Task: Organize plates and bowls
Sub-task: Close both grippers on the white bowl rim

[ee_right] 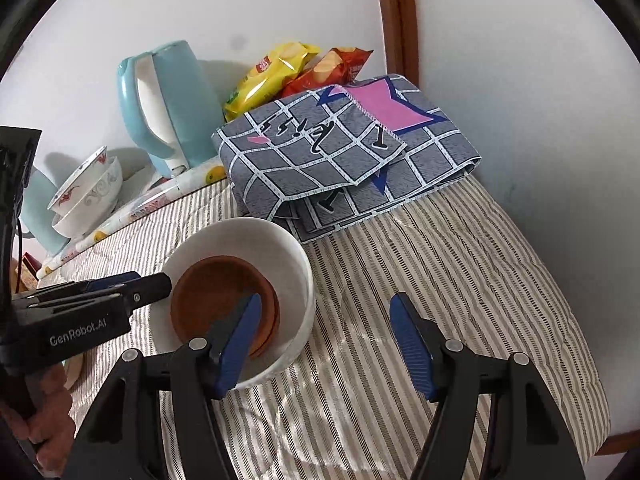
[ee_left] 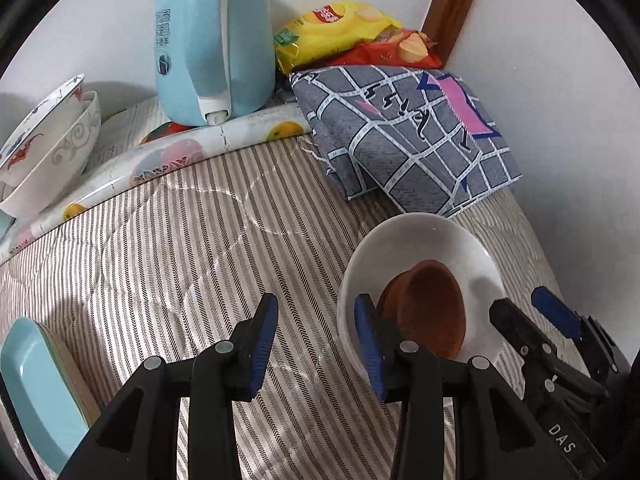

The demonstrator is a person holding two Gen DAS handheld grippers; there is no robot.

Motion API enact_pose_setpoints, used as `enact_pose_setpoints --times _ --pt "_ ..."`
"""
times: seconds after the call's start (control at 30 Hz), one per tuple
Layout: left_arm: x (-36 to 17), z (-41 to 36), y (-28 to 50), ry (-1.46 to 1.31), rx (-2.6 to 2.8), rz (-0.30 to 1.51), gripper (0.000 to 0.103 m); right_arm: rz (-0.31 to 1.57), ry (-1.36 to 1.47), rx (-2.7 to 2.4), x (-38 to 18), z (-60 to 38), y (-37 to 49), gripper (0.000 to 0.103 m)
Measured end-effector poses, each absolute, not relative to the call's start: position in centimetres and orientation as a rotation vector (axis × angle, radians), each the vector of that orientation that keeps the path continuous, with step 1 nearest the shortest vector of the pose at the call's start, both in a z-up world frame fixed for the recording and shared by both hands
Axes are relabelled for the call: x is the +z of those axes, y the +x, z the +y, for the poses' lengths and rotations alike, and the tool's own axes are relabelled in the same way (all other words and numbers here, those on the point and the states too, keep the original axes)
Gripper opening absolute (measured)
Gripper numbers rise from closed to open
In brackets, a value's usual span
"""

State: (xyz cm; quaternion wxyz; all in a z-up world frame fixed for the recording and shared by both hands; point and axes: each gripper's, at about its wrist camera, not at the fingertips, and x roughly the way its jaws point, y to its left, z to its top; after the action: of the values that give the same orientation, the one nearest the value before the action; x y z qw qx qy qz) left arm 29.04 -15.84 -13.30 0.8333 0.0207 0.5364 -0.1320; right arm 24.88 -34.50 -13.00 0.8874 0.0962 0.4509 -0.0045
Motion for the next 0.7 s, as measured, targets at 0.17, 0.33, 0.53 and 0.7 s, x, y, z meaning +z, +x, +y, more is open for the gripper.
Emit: enact_pose_setpoints --times 0.17,0.33,0.53,0.7 --pt "-14.1 -16.1 29.4 0.045 -0.284 1.155 0.038 0.961 0.196 -0.01 -13.8 -34.4 25.4 0.059" --pt "-14.8 -16.6 29.4 0.058 -0.285 1.168 0.038 0.986 0.175 -0.021 -14.5 -34.2 25.9 0.047" --pt "-15.1 -16.6 29.8 0.059 -0.284 1.173 0.038 1.008 0.176 -0.016 -15.3 -34.0 26.7 0.04" --pt "-15.7 -16.7 30.1 0.068 -0.282 1.188 0.038 1.029 0.142 -0.023 -15.6 -33.7 27.6 0.039"
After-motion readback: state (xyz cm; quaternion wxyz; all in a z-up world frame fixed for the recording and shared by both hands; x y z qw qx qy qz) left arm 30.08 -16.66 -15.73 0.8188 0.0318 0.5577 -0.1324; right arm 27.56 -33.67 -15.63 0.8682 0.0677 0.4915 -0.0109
